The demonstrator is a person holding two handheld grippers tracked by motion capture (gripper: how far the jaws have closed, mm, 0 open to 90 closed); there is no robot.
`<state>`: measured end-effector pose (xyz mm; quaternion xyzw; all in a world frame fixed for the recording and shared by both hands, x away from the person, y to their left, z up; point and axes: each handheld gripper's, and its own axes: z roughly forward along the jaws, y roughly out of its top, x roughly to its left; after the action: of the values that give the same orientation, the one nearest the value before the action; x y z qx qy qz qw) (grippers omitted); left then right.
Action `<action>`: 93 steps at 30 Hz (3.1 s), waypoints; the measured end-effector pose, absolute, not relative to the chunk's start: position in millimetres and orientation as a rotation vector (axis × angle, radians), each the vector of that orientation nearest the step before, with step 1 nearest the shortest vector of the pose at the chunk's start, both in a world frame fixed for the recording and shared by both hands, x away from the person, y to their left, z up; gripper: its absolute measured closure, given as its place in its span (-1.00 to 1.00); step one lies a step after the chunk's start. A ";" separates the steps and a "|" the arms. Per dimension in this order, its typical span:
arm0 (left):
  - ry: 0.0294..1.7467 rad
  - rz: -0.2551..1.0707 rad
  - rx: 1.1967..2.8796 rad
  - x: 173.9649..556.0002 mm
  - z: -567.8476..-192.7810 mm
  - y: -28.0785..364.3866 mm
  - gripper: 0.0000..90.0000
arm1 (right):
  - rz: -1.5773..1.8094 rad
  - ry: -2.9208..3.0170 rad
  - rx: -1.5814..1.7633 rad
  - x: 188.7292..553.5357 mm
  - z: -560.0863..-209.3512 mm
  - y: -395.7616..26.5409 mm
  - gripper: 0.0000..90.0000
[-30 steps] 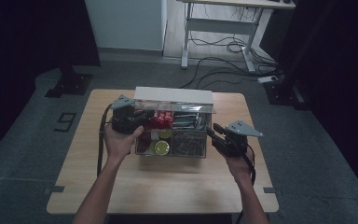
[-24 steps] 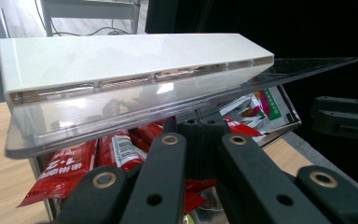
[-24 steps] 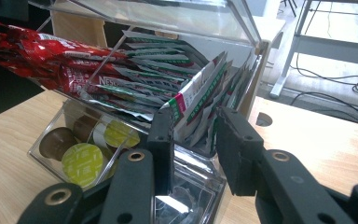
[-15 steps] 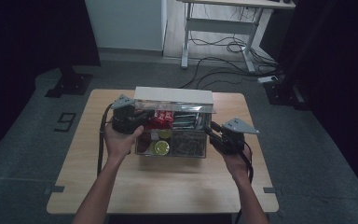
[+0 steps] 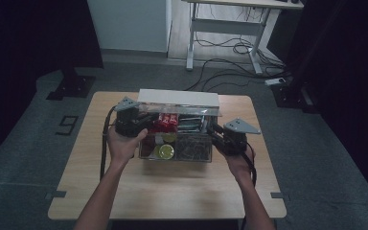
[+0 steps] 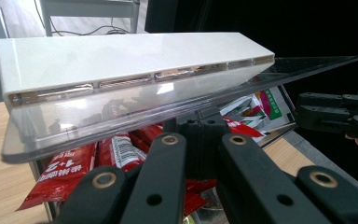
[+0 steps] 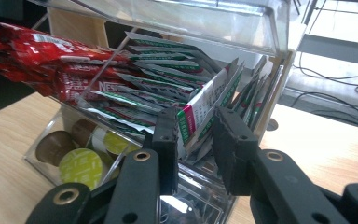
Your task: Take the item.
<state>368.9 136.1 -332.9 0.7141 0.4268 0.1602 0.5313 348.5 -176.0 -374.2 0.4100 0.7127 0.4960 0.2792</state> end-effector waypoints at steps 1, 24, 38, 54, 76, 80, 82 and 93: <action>1.018 0.382 1.704 368.8 -333.1 136.1 1.00 | 1.320 1.911 1.097 348.8 -374.3 -175.5 0.56; 1.018 0.378 1.703 370.3 -333.5 134.8 1.00 | 1.215 1.902 1.163 368.8 -379.6 -162.6 0.61; 1.019 0.379 1.701 371.1 -333.7 133.5 1.00 | 1.246 1.859 1.162 363.2 -377.9 -166.0 0.97; 1.021 0.374 1.690 372.7 -331.9 133.3 1.00 | 1.399 1.809 1.155 344.1 -371.6 -183.1 0.98; 1.023 0.369 1.677 375.1 -329.4 133.4 1.00 | 1.541 1.730 1.152 325.1 -366.4 -203.5 0.99; 1.023 0.370 1.676 375.2 -329.3 133.4 1.00 | 1.542 1.721 1.150 322.5 -366.9 -206.9 0.99; 1.023 0.370 1.676 375.2 -329.2 133.4 1.00 | 1.546 1.716 1.152 321.5 -367.0 -209.3 0.99; 1.025 0.369 1.674 375.2 -329.2 132.5 1.00 | 1.566 1.663 1.146 313.8 -359.4 -221.3 0.99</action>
<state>375.2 132.5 -329.2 0.7048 0.4314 0.1553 0.5413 313.8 -221.3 -359.4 0.4293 0.6231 0.5866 0.2888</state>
